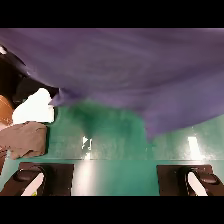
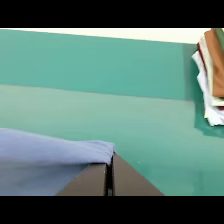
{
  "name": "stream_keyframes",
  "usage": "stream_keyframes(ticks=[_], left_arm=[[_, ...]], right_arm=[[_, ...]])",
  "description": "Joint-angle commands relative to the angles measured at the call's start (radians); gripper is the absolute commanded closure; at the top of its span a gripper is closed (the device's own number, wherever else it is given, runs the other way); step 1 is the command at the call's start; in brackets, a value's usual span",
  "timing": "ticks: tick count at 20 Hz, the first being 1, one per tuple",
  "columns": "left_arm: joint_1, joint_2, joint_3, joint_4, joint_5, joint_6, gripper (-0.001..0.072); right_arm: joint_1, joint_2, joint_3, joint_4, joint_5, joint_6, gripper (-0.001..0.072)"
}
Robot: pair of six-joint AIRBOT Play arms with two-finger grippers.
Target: Fold the shirts.
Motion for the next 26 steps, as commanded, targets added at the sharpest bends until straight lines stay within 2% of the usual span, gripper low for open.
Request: stream_keyframes(ticks=[1,4,7,10,13,17,20,23,24,25,26], left_arm=[[0.0,0.051,0.064,-0.069,-0.036,-0.002,0.0686],[0.0,0.063,0.156,-0.087,-0.093,-0.053,0.0686],[0.0,0.055,0.157,-0.081,-0.103,-0.062,0.0686],[0.0,-0.026,0.093,-0.001,-0.125,-0.064,0.0685],[0.0,-0.201,-0.046,0.076,-0.138,-0.1,0.0685],[0.0,-0.521,-0.218,0.01,-0.061,-0.103,0.0685],[0.0,-0.758,-0.233,0.001,0.036,-0.103,0.0684],[0.0,-0.882,-0.233,0.0,0.078,-0.123,0.068],[0.0,-0.897,-0.233,0.001,0.077,-0.123,0.0445],[0.0,-0.898,-0.232,0.001,0.077,-0.123,0.0157],[0.001,-0.895,-0.222,0.002,0.064,-0.123,0.0175]], right_arm=[[0.0,-0.006,0.087,0.001,0.074,-0.024,0.0702],[0.0,-0.087,0.281,-0.044,0.204,-0.025,0.0703],[0.0,-0.205,0.452,-0.047,0.323,-0.024,0.0703],[0.0,-0.313,0.464,-0.04,0.352,0.004,0.0703],[0.0,-0.41,0.33,-0.041,0.344,0.015,0.0703],[0.024,-0.613,0.18,-0.041,0.273,0.028,0.0703],[0.063,-0.767,0.106,-0.04,0.144,0.021,0.0702],[0.072,-0.898,0.126,-0.016,0.087,0.019,0.07],[0.07,-0.935,0.148,0.041,0.09,0.012,0.0687],[0.057,-0.962,0.167,0.101,0.093,-0.003,0.0526],[0.044,-0.981,0.187,0.175,0.094,-0.01,0.0394]])
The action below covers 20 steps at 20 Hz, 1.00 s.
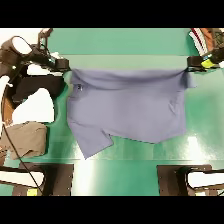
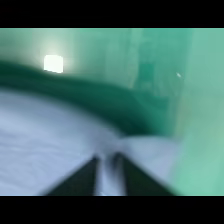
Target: Fold the shirts.
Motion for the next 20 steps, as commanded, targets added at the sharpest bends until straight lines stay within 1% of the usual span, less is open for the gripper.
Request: stream_keyframes(ticks=[1,3,4,6,8,10,11,12,13,16,18,20], left_arm=[[0.009,-0.051,0.018,-0.008,-0.017,-0.006,0.0207],[0.048,-0.012,0.038,-0.007,-0.113,-0.005,0.021],[0.072,0.017,0.027,-0.006,-0.16,-0.004,0.021],[0.124,0.101,-0.074,-0.006,-0.222,-0.005,0.021],[0.151,0.206,-0.268,-0.007,-0.208,-0.005,0.021],[0.147,0.306,-0.481,-0.019,-0.177,-0.005,0.021],[0.147,0.352,-0.591,-0.048,-0.151,-0.005,0.021],[0.147,0.388,-0.688,-0.079,-0.118,-0.005,0.021],[0.147,0.409,-0.764,-0.108,-0.092,-0.004,0.021],[0.147,0.417,-0.915,-0.203,-0.042,0.045,0.0209],[0.147,0.417,-0.965,-0.263,0.001,0.076,0.021],[0.147,0.417,-0.975,-0.294,0.011,0.096,0.0211]], right_arm=[[-0.028,-0.099,0.047,0.206,-0.027,-0.02,0.0387],[-0.062,-0.075,0.041,0.271,0.002,-0.04,0.0387],[-0.081,-0.042,0.008,0.269,0.019,-0.048,0.0387],[-0.119,0.056,-0.12,0.271,0.024,-0.071,0.0387],[-0.156,0.178,-0.298,0.272,0.013,-0.089,0.0387],[-0.188,0.293,-0.477,0.272,0.009,-0.089,0.0386],[-0.201,0.351,-0.563,0.272,0.009,-0.089,0.0368],[-0.212,0.397,-0.633,0.272,0.009,-0.089,0.0282],[-0.223,0.437,-0.691,0.271,0.008,-0.089,0.0244],[-0.248,0.545,-0.823,0.271,-0.005,-0.089,0.0244],[-0.261,0.602,-0.881,0.271,-0.013,-0.086,0.0245],[-0.282,0.648,-0.927,0.271,-0.012,-0.083,0.0245]])
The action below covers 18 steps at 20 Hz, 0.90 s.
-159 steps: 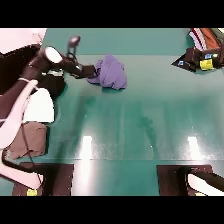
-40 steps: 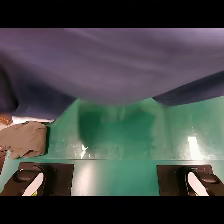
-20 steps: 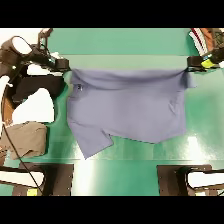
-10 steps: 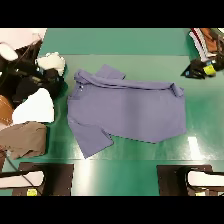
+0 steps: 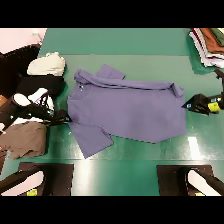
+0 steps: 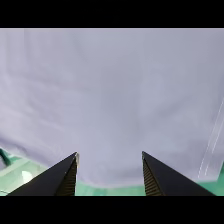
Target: Fold the shirts.
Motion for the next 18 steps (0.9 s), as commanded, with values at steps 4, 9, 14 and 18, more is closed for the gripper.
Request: stream_keyframes(ticks=[4,9,14,18], left_arm=[[0.001,0.012,-0.071,-0.097,0.059,0.05,0.0469],[0.001,0.021,-0.039,-0.114,0.053,0.084,0.0686],[0.001,0.021,0.019,-0.113,0.04,0.084,0.0686],[0.001,0.02,0.02,-0.112,0.039,0.085,0.0686]], right_arm=[[-0.097,0.135,-0.209,-0.003,-0.003,0.021,0.0247],[-0.142,0.136,-0.423,-0.031,-0.049,0.063,0.0248],[-0.139,0.092,-0.54,0.048,-0.152,0.087,0.0248],[-0.013,-0.018,-0.539,0.082,-0.263,0.084,0.0343]])
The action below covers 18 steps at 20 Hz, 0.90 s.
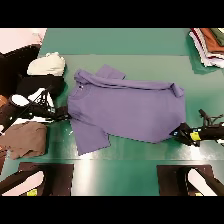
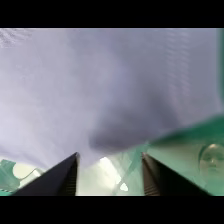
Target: Fold the shirts.
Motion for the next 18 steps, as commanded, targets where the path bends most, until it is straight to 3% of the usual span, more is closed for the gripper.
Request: stream_keyframes(ticks=[1,3,4,11,18], left_arm=[[0.0,0.001,0.009,0.001,-0.005,0.002,0.0686],[0.0,0.012,0.04,0.023,-0.023,0.001,0.0687],[0.0,0.047,0.067,0.054,-0.026,-0.012,0.0687],[0.0,0.406,0.592,0.109,-0.151,-0.085,0.0686],[0.0,0.457,1.221,0.109,-0.168,-0.177,0.0687]], right_arm=[[0.118,-0.079,-0.002,0.014,-0.114,0.002,0.0482],[0.186,-0.087,0.056,-0.008,-0.114,0.002,0.0675],[0.208,-0.067,0.102,-0.013,-0.099,0.002,0.0702],[0.226,0.22,0.685,-0.071,-0.011,0.006,0.0702],[0.225,0.29,1.204,-0.266,0.145,0.016,0.0702]])
